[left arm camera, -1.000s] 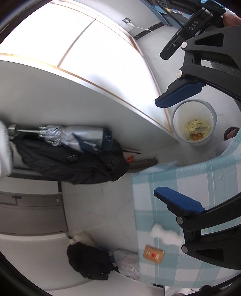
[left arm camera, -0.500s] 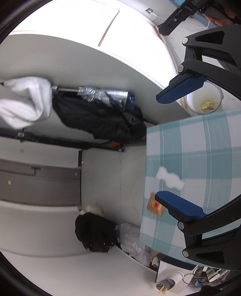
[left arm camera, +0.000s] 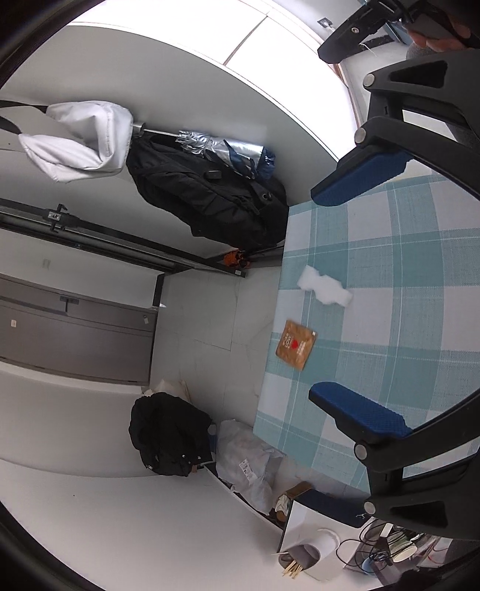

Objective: Collect trash
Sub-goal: 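Move both open tools back over the table, then lower the right tool onto the white foam piece and close on it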

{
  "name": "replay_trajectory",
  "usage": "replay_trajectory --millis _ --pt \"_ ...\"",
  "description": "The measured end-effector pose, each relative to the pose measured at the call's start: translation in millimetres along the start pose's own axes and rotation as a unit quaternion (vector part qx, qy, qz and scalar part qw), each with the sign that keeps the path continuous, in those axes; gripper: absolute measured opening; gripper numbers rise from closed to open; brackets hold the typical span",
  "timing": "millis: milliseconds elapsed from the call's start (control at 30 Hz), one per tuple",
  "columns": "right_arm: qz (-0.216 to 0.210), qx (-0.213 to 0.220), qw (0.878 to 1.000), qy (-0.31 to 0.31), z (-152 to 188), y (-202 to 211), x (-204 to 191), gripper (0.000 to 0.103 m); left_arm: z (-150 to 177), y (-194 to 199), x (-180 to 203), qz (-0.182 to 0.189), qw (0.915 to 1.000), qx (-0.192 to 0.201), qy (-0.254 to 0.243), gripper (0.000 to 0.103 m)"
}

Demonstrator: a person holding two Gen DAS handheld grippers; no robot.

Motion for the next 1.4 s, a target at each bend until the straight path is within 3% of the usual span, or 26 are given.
replay_trajectory --millis 400,633,1067,1167,1300,1400 --pt "-0.01 0.027 0.999 0.029 -12.8 12.1 -38.5 0.089 -23.8 40.2 -54.7 -0.03 0.9985 0.043 -0.016 0.095" --pt "-0.017 0.006 0.999 0.043 -2.0 0.4 -50.4 0.089 -25.1 29.0 -67.5 -0.031 0.9991 0.03 0.002 0.095" --pt "-0.046 -0.093 0.988 0.114 29.6 -99.9 -61.8 0.089 -12.8 -42.7 -109.5 -0.063 0.9964 -0.023 0.052 0.095" --pt "-0.058 -0.132 0.981 0.126 38.3 -132.5 -66.7 0.089 -15.1 -47.4 -114.6 -0.053 0.9953 -0.038 0.072 0.095" --pt "-0.073 -0.176 0.974 0.125 46.6 -175.0 -72.7 0.089 -22.9 -49.9 -106.7 -0.062 0.9972 -0.028 0.031 0.095" --pt "-0.072 -0.201 0.969 0.127 53.2 -206.4 -75.7 0.089 -21.6 -58.1 -112.1 -0.055 0.9965 -0.044 0.045 0.095"
Point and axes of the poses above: each gripper's, at about its wrist camera, not at the fingertips, and y roughly against the way its jaws point, x to its right, z to its underside, the point moved 8 cm from there along -y, roughly the way its jaws point, and after that the axes turned 8 degrees about y, right-handed, at the moved point
